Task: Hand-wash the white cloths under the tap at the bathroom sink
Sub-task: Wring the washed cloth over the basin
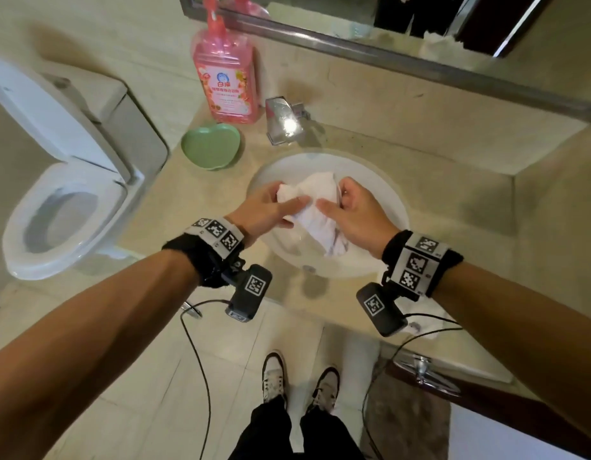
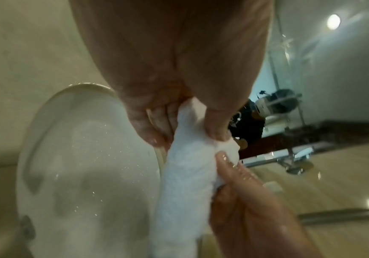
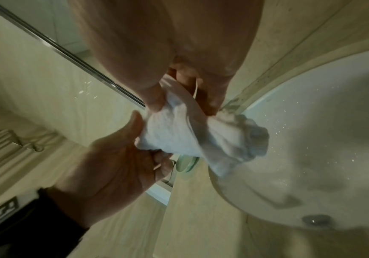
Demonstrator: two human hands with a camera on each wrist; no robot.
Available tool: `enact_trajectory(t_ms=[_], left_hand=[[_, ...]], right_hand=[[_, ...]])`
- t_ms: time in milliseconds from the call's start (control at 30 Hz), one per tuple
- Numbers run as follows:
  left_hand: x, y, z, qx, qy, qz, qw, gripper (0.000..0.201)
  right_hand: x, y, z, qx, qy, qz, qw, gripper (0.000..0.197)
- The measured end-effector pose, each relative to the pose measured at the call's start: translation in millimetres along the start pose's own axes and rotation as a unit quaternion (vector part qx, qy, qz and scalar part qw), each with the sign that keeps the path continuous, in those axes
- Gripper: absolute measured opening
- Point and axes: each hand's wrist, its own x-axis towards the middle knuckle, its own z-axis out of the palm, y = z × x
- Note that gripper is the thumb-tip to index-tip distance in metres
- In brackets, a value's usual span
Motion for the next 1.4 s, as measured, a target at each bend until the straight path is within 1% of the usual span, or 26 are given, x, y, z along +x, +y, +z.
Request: enact_trajectory(t_ms=[67, 100, 133, 200, 267, 300, 333, 400, 433, 500, 567, 633, 700, 767, 833, 867, 900, 967, 1033, 1100, 1133, 1167, 1233, 1267, 1333, 1400], left_hand=[[0, -2, 6, 0.092, 0.08, 0.032, 0.992, 0.038], [0, -2, 7, 0.105, 0.112, 0.033, 0.988, 0.037], [-1, 0, 7, 0.091, 0.117, 0.02, 0.989, 0.035], [-2, 5, 7, -0.038, 0.049, -0.024, 0.998, 0.027], [-3, 4, 9, -0.132, -0.019, -0.058, 0.989, 0.049], [-5, 5, 11, -0.121, -0.025, -0.063, 0.99, 0.052], [-6, 4, 12, -0.085, -0.021, -0.059, 0.994, 0.048], [-7, 3, 15, -0.03, 0.011, -0.044, 0.999, 0.039], [-9, 4, 16, -0.036, 0.035, -0.043, 0.998, 0.039], [-10, 3, 20, -0.07, 0.067, -0.047, 0.994, 0.043], [-11, 3, 27, -0.069, 0.068, -0.056, 0.994, 0.036], [-12, 6, 30, -0.042, 0.058, -0.089, 0.993, 0.03], [-11, 4, 27, -0.061, 0.017, -0.118, 0.991, 0.026], [-10, 1, 21, -0.122, -0.024, -0.106, 0.987, 0.032], [-8, -1, 19, -0.143, -0.003, -0.083, 0.986, 0.029], [-6, 0, 19, -0.101, 0.036, -0.073, 0.991, 0.02], [-3, 1, 21, -0.022, 0.073, -0.068, 0.995, 0.016], [1, -1, 24, 0.134, 0.118, -0.086, 0.98, 0.032], [1, -3, 28, 0.154, 0.079, -0.127, 0.977, 0.036], [-1, -5, 31, 0.057, -0.017, -0.167, 0.984, 0.029], [-1, -5, 31, -0.008, -0.05, -0.168, 0.984, 0.03], [0, -5, 30, -0.071, -0.066, -0.158, 0.983, 0.039], [2, -2, 34, -0.135, -0.051, -0.13, 0.981, 0.046], [4, -1, 40, -0.125, -0.033, -0.123, 0.984, 0.042], [9, -1, 60, -0.049, -0.01, -0.12, 0.992, 0.034], [12, -4, 81, -0.023, -0.05, -0.137, 0.989, 0.029]], right_hand=[[-4, 5, -3, -0.012, 0.016, -0.011, 1.0, 0.024], [-5, 6, -4, -0.001, 0.01, -0.006, 1.0, 0.022], [-7, 6, -4, 0.025, 0.002, 0.005, 1.0, 0.02], [-8, 7, -4, 0.073, 0.008, 0.033, 0.997, 0.023], [-7, 7, -3, 0.087, 0.043, 0.041, 0.994, 0.026], [-6, 7, -4, 0.101, 0.051, 0.044, 0.993, 0.027], [-6, 7, -4, 0.125, 0.04, 0.051, 0.99, 0.031], [-7, 9, -7, 0.15, -0.016, 0.067, 0.986, 0.05], [-8, 10, -8, 0.14, -0.045, 0.077, 0.986, 0.057], [-10, 12, -12, 0.116, -0.081, 0.086, 0.986, 0.057], [-11, 13, -15, 0.116, -0.086, 0.076, 0.987, 0.051], [-11, 13, -16, 0.138, -0.08, 0.072, 0.985, 0.041], [-12, 16, -16, 0.145, -0.052, 0.063, 0.986, 0.036], [-13, 21, -20, 0.15, -0.019, 0.067, 0.986, 0.038], [-14, 26, -26, 0.179, -0.049, 0.094, 0.978, 0.043], [-15, 29, -29, 0.199, -0.084, 0.108, 0.97, 0.044], [-17, 31, -32, 0.212, -0.116, 0.117, 0.963, 0.045], [-18, 33, -33, 0.21, -0.126, 0.118, 0.962, 0.04], [-20, 34, -32, 0.202, -0.091, 0.11, 0.969, 0.035], [-22, 36, -32, 0.203, -0.066, 0.1, 0.972, 0.033], [-25, 37, -34, 0.205, -0.062, 0.1, 0.972, 0.034], [-28, 39, -36, 0.209, -0.062, 0.104, 0.97, 0.034], [-34, 43, -44, 0.219, -0.064, 0.117, 0.967, 0.035], [-38, 46, -49, 0.225, -0.061, 0.121, 0.965, 0.035], [-47, 54, -61, 0.228, -0.044, 0.129, 0.964, 0.034], [-58, 67, -78, 0.213, -0.023, 0.144, 0.966, 0.035]])
